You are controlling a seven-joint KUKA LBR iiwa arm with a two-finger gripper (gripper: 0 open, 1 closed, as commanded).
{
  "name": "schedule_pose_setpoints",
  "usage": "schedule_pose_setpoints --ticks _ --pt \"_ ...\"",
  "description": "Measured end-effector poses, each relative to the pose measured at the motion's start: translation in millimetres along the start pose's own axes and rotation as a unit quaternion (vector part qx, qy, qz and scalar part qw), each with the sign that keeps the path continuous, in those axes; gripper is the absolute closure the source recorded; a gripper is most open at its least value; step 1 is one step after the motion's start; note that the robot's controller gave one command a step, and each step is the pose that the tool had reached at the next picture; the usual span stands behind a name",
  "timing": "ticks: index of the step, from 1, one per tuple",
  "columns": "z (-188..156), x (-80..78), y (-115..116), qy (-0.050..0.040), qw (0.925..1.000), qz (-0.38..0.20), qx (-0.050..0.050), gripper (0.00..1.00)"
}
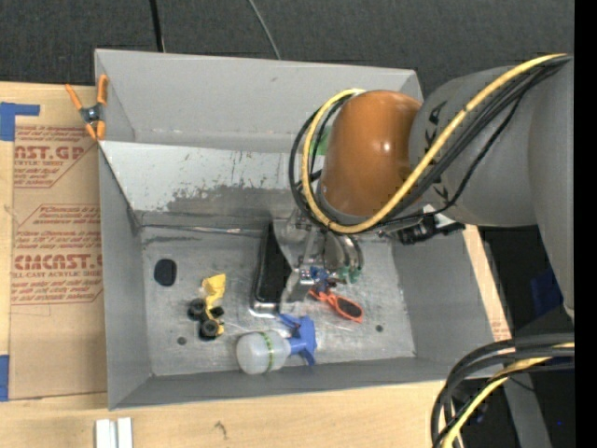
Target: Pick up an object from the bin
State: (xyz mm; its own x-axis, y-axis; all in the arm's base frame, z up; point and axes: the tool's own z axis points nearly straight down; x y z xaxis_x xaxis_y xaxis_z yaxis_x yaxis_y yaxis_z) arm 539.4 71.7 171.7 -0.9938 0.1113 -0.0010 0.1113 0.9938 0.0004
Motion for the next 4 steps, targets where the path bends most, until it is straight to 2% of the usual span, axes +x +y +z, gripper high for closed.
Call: schedule_pose_setpoints --ticks 1,2,3,4 --pt "-3.3 -13.8 4.0 0.0008 0.9938 -0.112 0.0 0.0" --pt "-4.7 -19.8 6.0 -0.0027 0.9943 -0.106 0.0 0.0" --pt "31.8 -20.6 15.9 0.0044 0.9973 -0.073 0.0 0.0" --pt "95.8 -17.4 28.6 0.004 0.995 -0.1 -0.006 1.0"
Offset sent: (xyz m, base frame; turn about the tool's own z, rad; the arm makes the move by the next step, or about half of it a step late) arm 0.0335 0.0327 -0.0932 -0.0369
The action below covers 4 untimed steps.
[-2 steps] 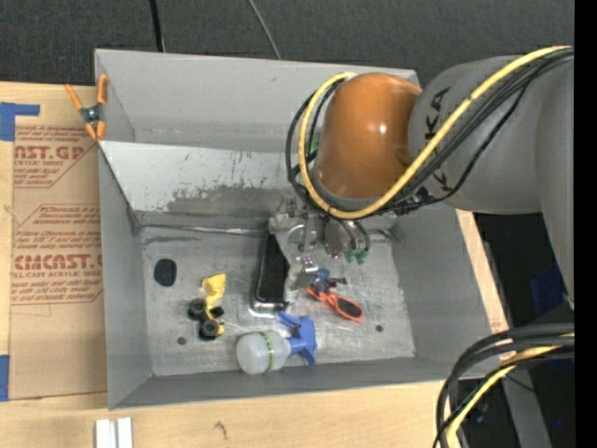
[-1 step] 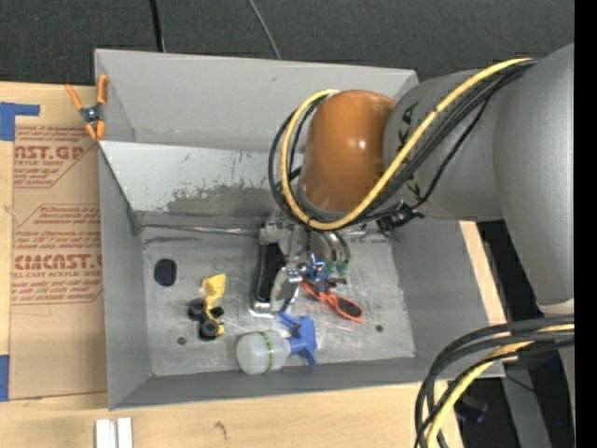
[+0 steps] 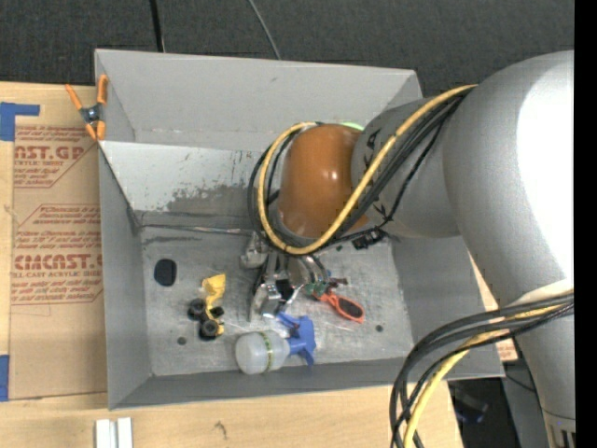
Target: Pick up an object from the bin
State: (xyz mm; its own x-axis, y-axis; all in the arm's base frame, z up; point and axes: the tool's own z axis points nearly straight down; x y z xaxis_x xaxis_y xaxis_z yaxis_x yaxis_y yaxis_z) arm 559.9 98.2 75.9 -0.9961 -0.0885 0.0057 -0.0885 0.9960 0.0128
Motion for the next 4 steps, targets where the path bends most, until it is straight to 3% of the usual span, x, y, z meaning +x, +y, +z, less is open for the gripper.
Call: schedule_pose_setpoints --ticks 1,2,3,4 --pt "0.1 0.0 0.0 -0.0001 1.0 0.0 0.0 1.0" --pt "-38.5 3.9 -7.6 -0.0004 1.0 0.001 0.005 1.0" --pt "-61.3 2.2 -10.2 -0.0087 0.9999 -0.006 0.006 1.0" --pt "-77.3 5.9 -12.3 0.0029 1.0 0.001 0.006 1.0"
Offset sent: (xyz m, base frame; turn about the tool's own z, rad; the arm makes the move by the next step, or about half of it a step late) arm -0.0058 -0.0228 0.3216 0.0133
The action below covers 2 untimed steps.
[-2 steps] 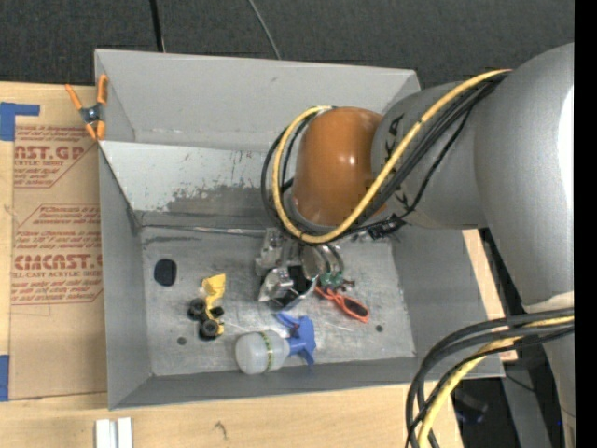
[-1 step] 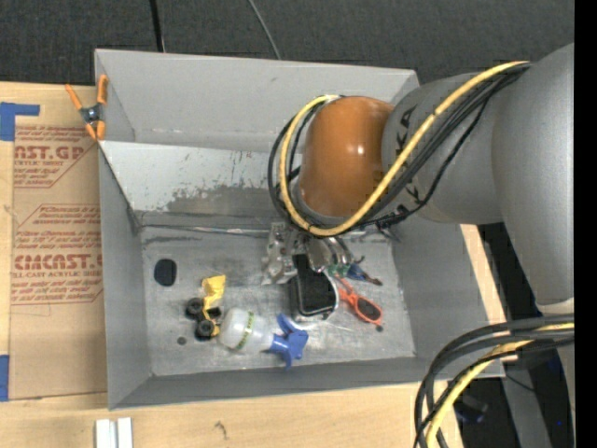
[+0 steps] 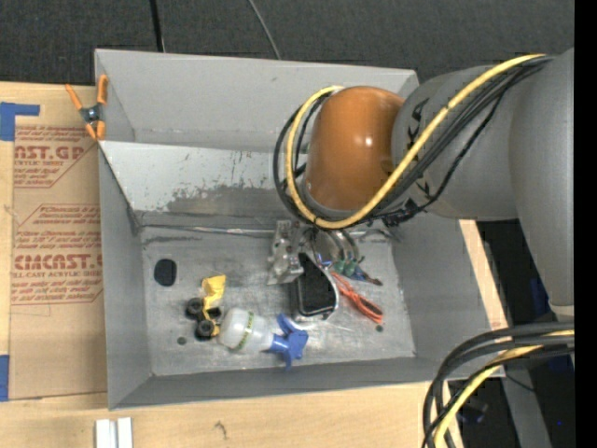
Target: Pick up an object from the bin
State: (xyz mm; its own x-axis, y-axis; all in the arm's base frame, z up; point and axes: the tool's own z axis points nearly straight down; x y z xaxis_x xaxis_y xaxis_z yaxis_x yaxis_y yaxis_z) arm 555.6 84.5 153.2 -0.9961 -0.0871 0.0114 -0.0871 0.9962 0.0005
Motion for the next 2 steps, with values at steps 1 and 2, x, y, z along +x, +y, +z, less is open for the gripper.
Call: schedule_pose_setpoints --ticks 1,2 --pt "-36.5 -14.3 -2.2 -0.0101 0.9968 0.079 -0.001 1.0" --pt "-16.5 -19.0 1.3 -0.0067 0.9825 0.186 -0.001 1.0"
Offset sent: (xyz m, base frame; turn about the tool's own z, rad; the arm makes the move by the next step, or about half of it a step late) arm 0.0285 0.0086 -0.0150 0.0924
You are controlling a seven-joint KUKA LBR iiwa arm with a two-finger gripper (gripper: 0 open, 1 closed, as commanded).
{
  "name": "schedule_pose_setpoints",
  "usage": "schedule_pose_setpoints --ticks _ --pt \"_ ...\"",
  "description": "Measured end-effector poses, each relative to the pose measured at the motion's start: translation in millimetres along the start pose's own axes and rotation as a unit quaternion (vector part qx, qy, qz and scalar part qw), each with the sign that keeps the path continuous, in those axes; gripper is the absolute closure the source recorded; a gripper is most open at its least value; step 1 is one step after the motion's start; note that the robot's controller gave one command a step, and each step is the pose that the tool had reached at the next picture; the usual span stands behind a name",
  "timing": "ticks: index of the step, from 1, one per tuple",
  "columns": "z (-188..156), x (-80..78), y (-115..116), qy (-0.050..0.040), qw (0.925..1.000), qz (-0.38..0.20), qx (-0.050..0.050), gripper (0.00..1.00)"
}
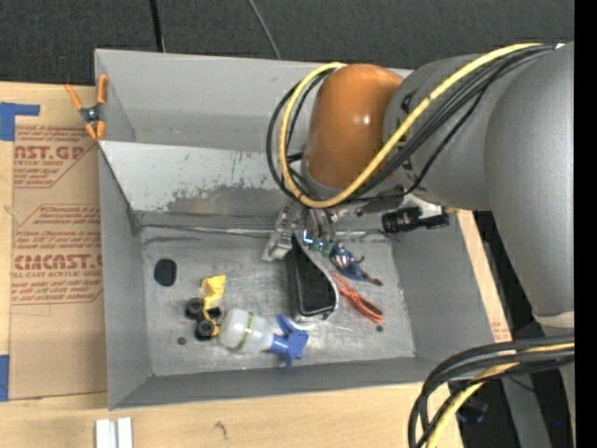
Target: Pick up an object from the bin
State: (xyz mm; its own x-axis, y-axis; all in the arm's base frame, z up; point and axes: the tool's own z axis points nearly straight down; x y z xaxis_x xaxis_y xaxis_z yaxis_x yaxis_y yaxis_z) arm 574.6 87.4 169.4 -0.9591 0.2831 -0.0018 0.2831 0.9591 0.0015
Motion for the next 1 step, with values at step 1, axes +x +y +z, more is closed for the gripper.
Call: schedule_pose_setpoints --ticks 1 --pt "8.6 43.9 78.0 0.0011 0.9993 -0.039 0.0 0.0"
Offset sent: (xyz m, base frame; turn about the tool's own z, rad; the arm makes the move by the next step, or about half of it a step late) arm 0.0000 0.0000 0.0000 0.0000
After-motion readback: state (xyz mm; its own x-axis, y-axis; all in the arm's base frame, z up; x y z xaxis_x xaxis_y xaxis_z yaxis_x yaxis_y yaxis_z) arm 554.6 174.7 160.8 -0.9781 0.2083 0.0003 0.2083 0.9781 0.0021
